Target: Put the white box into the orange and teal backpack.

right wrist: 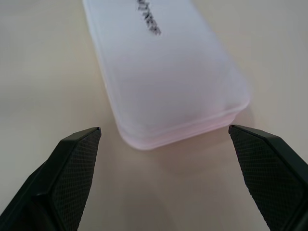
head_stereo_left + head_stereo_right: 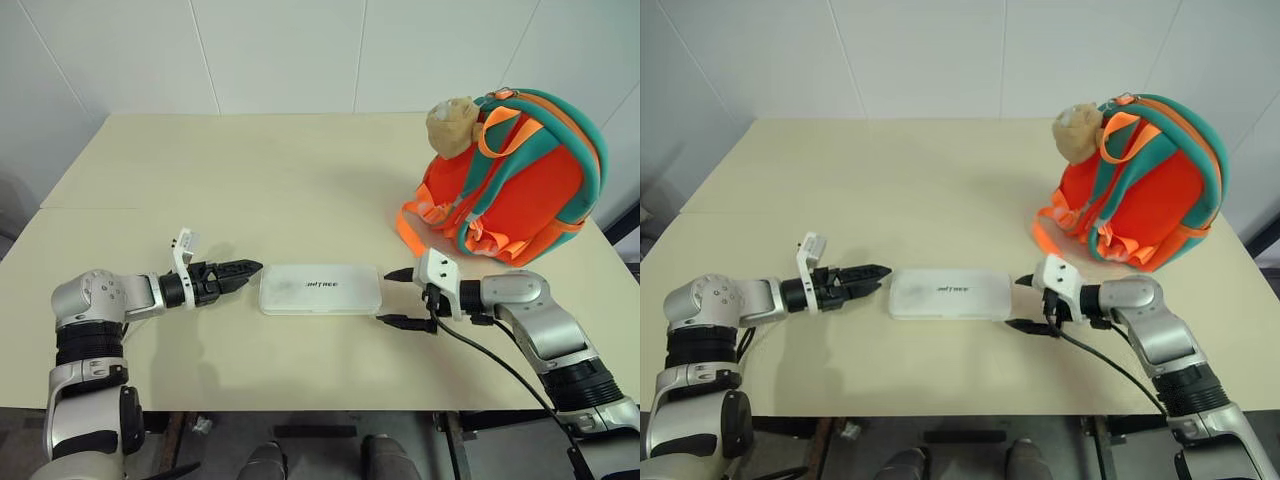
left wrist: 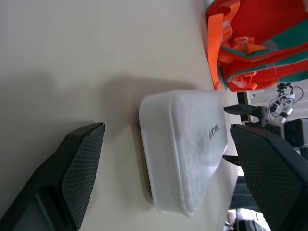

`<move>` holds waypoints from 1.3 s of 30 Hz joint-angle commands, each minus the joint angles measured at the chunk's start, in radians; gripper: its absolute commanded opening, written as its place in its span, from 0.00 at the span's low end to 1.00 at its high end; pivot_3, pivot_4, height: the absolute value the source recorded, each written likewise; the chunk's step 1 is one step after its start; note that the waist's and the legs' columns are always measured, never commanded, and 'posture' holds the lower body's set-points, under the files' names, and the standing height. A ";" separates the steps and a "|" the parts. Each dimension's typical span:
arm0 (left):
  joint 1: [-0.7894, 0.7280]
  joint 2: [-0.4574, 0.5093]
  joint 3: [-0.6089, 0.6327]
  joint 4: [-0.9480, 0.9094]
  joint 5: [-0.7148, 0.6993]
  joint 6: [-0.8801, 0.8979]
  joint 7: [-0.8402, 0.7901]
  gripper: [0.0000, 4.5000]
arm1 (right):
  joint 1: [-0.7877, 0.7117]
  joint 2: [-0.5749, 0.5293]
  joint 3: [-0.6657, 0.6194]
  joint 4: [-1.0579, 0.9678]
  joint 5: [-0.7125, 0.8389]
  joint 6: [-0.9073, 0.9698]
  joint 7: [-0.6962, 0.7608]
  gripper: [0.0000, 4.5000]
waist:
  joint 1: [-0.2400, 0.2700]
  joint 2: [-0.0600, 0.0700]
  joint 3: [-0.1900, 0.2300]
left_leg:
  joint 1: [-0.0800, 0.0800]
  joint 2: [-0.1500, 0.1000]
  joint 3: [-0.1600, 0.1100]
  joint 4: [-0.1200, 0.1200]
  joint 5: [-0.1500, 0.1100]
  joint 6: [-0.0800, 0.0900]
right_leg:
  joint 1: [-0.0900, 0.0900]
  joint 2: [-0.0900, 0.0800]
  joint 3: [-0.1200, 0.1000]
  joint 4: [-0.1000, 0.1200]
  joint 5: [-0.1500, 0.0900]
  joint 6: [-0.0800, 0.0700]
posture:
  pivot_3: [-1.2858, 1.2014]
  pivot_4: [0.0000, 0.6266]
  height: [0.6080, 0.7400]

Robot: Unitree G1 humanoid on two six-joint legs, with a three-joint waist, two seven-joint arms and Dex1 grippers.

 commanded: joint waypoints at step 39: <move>0.001 -0.146 0.115 -0.064 -0.127 0.193 0.079 0.31 | 0.056 0.105 -0.096 -0.047 -0.007 -0.062 -0.123 1.00 | 0.002 0.000 0.000 | -0.001 0.000 0.000 0.000 0.000 -0.001 | 0.000 0.000 0.000 -0.002 0.001 0.001 | 0.52 0.24 1.00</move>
